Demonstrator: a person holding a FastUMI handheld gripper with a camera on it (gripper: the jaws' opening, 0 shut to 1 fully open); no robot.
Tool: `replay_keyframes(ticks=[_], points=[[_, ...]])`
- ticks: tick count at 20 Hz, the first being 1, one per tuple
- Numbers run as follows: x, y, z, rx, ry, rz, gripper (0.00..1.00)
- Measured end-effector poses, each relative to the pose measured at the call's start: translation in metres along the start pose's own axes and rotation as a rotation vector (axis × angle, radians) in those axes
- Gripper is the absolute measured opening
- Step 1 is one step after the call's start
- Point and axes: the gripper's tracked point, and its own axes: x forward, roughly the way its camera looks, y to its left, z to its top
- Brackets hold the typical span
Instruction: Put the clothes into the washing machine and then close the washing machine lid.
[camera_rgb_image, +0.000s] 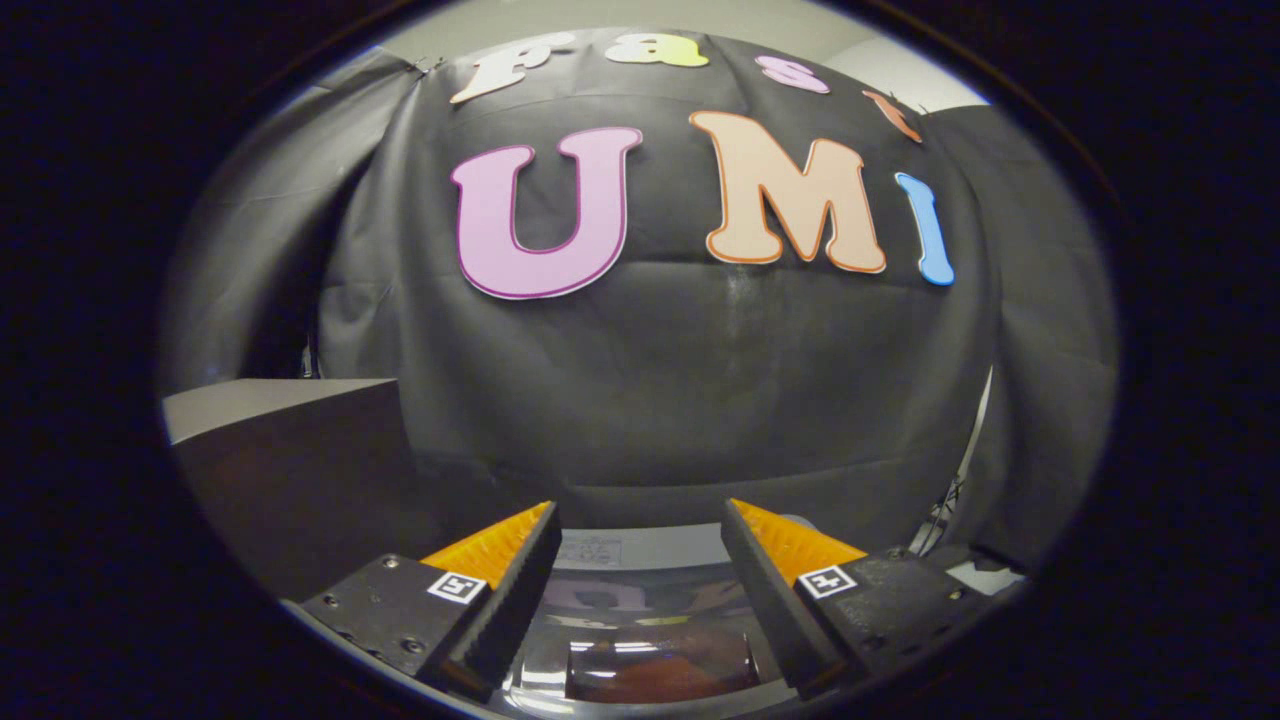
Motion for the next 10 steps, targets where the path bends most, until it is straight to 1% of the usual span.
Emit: replay_keyframes(ticks=[6, 10], points=[[-0.017, -0.002, 0.002, 0.024, -0.011, -0.002, 0.98], [-0.039, -0.009, 0.003, 0.006, -0.016, -0.011, 0.97]])
